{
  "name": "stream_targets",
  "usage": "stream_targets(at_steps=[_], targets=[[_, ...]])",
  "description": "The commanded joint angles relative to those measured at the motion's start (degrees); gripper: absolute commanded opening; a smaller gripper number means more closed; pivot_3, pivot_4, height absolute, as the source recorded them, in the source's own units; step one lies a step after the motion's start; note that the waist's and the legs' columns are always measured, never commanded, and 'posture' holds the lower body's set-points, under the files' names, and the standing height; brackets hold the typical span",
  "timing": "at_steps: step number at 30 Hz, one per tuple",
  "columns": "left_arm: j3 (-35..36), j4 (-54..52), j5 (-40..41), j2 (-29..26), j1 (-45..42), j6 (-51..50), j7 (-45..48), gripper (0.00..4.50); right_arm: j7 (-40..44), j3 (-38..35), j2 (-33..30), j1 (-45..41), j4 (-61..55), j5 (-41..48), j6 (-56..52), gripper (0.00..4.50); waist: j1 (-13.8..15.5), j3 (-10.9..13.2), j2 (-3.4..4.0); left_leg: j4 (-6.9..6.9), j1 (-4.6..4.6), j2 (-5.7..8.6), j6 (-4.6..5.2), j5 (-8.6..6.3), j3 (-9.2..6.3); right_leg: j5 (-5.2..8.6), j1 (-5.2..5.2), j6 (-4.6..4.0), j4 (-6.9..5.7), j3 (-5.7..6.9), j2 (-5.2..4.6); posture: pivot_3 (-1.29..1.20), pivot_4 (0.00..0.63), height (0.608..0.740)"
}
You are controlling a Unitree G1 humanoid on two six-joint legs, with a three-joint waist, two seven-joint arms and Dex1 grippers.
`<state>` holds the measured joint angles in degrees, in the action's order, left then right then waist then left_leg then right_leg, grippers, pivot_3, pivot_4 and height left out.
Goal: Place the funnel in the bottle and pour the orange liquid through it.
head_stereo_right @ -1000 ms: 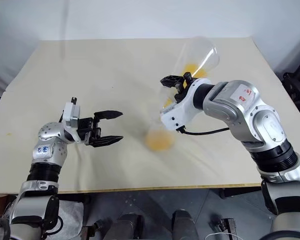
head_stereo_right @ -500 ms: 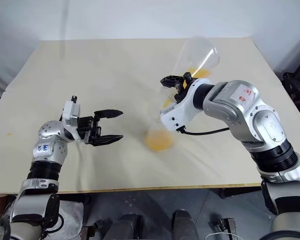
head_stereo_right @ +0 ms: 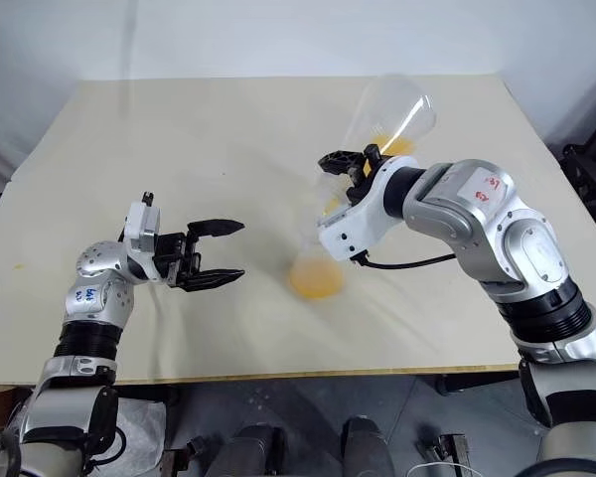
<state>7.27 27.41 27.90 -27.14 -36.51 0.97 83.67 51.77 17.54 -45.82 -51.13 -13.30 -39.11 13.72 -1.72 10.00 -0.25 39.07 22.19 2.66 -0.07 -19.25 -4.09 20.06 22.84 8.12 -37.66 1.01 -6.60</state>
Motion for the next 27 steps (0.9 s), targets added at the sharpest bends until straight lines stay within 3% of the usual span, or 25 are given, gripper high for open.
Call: stream_targets(at_steps=[1,27], targets=[[0.1,-2.0,0.7,-0.1,0.4,-0.1,0.0,4.5,-0.1,-2.8,-1.1,-1.0,-2.3,0.5,0.1,2.47,0.0,0.0,0.0,0.0,0.0,0.0,0.0,0.0,0.0,0.0,0.0,0.0,0.0,0.0,0.0,0.0,0.15,0.74],[0.1,-0.7,0.4,-0.4,-2.0,-0.5,0.7,4.5,-0.7,-2.4,-1.3,-2.2,-1.1,-0.3,1.4,2.47,0.0,0.0,0.0,0.0,0.0,0.0,0.0,0.0,0.0,0.0,0.0,0.0,-0.01,0.0,0.0,0.0,0.15,0.74]])
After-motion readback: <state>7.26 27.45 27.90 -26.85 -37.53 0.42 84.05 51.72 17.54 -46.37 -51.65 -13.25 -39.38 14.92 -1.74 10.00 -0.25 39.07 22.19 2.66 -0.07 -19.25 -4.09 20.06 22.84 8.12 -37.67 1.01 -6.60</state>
